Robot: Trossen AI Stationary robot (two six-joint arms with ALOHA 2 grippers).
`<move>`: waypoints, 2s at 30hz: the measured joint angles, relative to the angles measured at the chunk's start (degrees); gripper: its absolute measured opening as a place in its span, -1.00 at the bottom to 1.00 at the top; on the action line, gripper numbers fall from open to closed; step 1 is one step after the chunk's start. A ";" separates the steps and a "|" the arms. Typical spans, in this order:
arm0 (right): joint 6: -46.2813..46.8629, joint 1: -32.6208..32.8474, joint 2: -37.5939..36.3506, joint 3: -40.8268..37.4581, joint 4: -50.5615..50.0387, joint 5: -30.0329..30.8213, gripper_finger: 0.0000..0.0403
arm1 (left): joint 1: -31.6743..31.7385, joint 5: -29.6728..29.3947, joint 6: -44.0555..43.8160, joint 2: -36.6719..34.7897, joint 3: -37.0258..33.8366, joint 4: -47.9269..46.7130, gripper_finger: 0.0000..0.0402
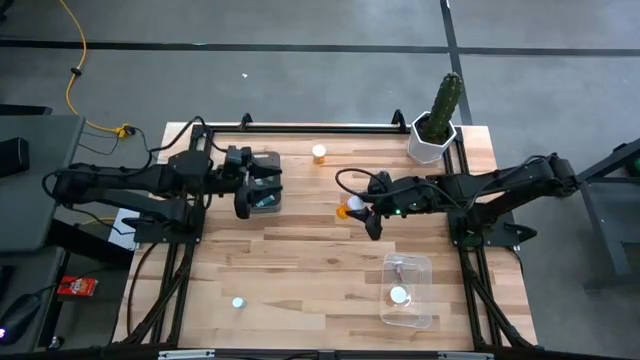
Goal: Pick and place medicine bottles into bin by pill shape (circle, oval)
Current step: Put the large orange medicine bottle into the transparent bin, then put the small blue medicine bottle into the transparent bin
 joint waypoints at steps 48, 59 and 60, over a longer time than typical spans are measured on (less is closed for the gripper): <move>63.70 39.93 26.26 8.68 -44.87 4.61 0.23 | 1.68 -2.10 -0.97 6.49 0.00 1.79 0.22; 58.31 37.24 20.00 8.48 -50.85 5.44 0.33 | 1.68 -2.12 -0.97 6.49 0.00 1.81 0.22; 57.55 36.71 18.51 8.48 -51.42 6.88 0.33 | 1.68 -2.12 -0.97 6.49 0.00 1.81 0.22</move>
